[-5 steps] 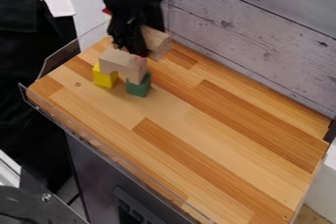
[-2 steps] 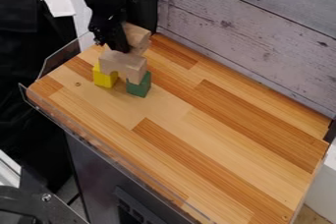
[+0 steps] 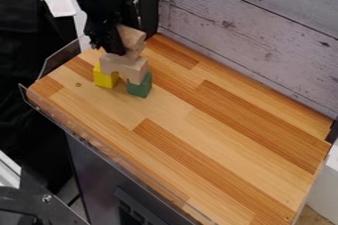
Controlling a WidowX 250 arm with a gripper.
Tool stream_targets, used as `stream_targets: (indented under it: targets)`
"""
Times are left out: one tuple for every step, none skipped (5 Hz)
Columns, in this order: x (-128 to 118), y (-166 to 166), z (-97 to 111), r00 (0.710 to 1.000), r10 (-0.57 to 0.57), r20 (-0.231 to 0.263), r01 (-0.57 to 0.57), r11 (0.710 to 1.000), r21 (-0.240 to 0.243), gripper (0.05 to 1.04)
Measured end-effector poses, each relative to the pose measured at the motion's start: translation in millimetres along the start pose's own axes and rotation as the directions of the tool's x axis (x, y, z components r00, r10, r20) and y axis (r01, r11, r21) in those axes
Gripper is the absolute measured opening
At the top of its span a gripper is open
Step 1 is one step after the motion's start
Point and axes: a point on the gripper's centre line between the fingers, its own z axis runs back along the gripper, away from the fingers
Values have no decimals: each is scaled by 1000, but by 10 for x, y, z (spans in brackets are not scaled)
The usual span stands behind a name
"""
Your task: Put the rectangular block on top of the tower
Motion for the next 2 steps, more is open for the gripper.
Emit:
stream_targets:
  targets:
    - [27, 30, -63, 1000, 22, -2, -22, 1000, 22, 610]
    - [30, 51, -90, 1000, 30, 0, -30, 999, 33, 610]
